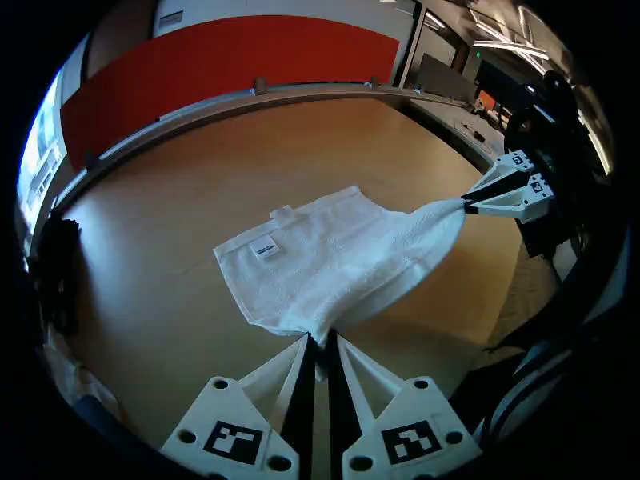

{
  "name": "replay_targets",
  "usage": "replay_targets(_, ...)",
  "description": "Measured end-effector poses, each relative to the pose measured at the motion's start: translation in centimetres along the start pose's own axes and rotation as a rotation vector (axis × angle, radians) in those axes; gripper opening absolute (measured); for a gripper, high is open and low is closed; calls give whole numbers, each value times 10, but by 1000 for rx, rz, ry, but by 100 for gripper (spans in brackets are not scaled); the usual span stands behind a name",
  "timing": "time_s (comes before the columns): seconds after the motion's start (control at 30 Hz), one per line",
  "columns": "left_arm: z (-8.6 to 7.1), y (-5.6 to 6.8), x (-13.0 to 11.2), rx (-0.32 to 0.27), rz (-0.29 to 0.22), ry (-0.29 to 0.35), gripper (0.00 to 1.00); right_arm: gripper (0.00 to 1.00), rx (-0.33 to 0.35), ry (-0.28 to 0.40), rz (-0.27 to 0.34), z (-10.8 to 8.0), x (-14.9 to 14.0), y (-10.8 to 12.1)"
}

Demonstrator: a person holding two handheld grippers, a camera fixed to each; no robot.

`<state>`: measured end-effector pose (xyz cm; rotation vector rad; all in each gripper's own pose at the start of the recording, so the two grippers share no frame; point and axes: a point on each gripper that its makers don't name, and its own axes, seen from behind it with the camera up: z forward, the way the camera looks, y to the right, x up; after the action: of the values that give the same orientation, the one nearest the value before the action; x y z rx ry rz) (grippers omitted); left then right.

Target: Fold towel

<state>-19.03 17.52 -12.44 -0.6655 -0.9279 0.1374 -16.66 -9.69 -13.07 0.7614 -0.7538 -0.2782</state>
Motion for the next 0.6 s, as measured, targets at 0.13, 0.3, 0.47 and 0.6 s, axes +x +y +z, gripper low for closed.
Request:
replay_targets(0.13, 5, -4, 2, 4, -8, -1, 9, 9, 1, -1, -7, 5, 3, 2)
replay_targets(0.3, 13, -11, 9, 9, -35, 7, 9, 9, -4, -7, -14, 14, 7, 11)
replay_targets(0.47, 26, -22, 15, 23, -62, 10, 9, 9, 2, -17, -6, 27, 10, 22)
replay_targets(0.6, 39, -36, 20, 41, -70, 4, 9, 9, 3, -27, 7, 40, 13, 35)
